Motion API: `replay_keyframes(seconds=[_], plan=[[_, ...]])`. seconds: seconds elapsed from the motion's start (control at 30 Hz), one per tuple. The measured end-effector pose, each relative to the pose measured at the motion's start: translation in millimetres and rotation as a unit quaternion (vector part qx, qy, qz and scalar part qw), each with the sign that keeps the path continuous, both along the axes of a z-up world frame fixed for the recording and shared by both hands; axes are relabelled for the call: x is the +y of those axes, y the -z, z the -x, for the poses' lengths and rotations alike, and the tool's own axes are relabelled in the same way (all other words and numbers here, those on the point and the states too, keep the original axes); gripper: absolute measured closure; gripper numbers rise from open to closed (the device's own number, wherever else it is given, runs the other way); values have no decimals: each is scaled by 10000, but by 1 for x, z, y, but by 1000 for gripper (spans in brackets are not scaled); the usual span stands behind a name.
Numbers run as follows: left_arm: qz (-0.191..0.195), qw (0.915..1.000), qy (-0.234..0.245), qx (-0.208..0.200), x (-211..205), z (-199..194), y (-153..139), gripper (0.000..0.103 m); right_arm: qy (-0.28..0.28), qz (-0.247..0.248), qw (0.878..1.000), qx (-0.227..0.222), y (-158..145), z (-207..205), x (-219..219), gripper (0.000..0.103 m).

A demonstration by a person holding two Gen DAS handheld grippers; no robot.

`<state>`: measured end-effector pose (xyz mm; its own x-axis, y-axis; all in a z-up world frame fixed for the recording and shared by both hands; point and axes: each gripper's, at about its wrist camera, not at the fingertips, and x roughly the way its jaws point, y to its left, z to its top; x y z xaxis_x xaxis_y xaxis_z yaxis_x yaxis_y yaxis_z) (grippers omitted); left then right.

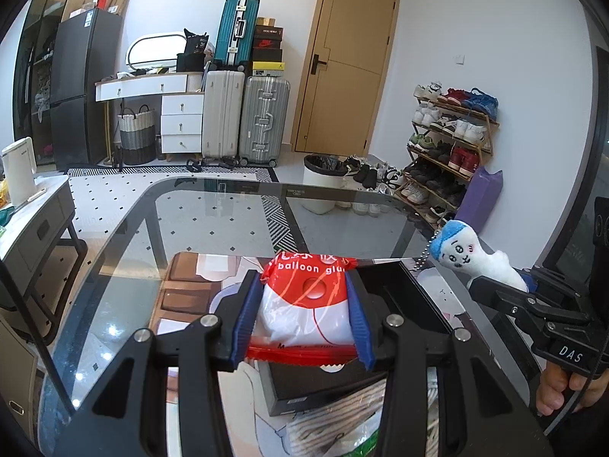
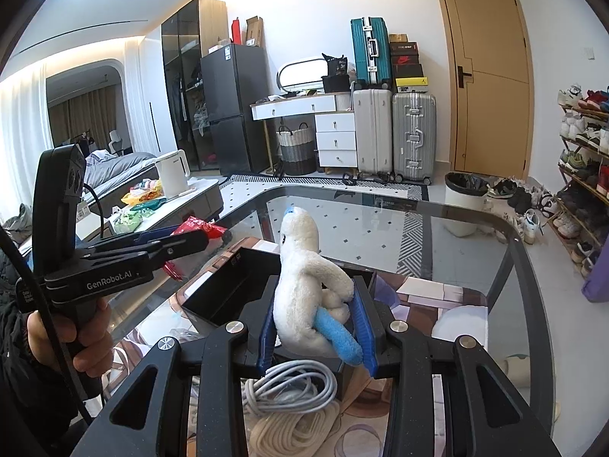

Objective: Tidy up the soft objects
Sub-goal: 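Carry the bag and the plush toy over the black box with both grippers, then open both grippers to drop the bag and plush into the box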

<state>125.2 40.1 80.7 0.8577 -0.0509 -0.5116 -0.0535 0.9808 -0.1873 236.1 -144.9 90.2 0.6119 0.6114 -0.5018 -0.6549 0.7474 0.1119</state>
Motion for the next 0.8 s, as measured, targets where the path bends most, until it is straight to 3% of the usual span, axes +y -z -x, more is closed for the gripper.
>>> replay_keyframes(seconds=[0.8], plan=[[-153, 9986, 209, 466, -15, -38, 26, 58, -105, 270, 9980, 559, 34, -51, 24, 67]])
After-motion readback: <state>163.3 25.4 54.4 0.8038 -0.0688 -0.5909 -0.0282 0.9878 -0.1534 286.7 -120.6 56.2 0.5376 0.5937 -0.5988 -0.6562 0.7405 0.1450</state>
